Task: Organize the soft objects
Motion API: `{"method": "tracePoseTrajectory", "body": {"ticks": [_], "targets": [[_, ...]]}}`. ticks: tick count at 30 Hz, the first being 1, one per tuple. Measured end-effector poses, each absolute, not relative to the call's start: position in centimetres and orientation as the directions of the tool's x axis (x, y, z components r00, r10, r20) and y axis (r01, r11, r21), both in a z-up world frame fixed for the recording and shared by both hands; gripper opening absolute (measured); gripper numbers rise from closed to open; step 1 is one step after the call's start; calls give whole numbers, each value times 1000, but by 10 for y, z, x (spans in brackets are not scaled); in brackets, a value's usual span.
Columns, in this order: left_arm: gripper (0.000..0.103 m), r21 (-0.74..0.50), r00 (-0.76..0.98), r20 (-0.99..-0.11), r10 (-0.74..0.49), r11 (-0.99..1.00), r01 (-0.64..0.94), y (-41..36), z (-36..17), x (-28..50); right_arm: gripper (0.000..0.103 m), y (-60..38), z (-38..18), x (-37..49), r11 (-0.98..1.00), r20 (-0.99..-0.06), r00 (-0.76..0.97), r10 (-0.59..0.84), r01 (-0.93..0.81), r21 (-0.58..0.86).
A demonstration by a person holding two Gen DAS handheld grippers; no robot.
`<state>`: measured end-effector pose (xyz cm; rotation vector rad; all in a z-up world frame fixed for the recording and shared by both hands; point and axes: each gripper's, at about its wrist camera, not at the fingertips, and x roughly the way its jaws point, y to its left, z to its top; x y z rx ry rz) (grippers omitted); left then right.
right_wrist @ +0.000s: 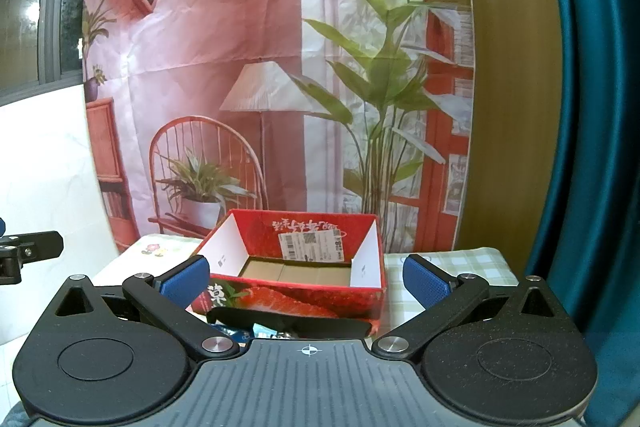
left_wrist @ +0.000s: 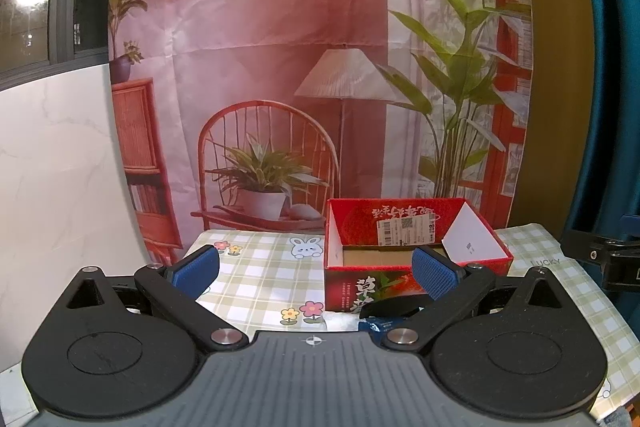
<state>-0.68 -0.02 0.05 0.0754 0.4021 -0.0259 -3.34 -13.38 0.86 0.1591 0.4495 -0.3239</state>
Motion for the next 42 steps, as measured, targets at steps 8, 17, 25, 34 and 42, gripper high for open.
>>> {"method": "tracePoseTrajectory", "body": {"ticks": [8,17,25,34,42], "targets": [[103,64,921,-390,-16,997,44,0,0,-7,103,-134,8,-35,936,-449,851,-272,342,80],[103,59,922,-387,-25,997,52,2,0,-8,103,-135,9,-35,937,-449,851,-271,341,81],[103,56,922,-387,-31,997,58,2,0,-8,103,-136,9,-35,937,-448,852,-271,341,81],[103,56,921,-388,-33,997,59,2,0,-8,103,-136,9,-35,937,-448,852,-270,340,81],[103,51,921,-387,-35,997,60,1,0,-8,103,-136,9,-35,937,-448,852,-271,340,81]]}}
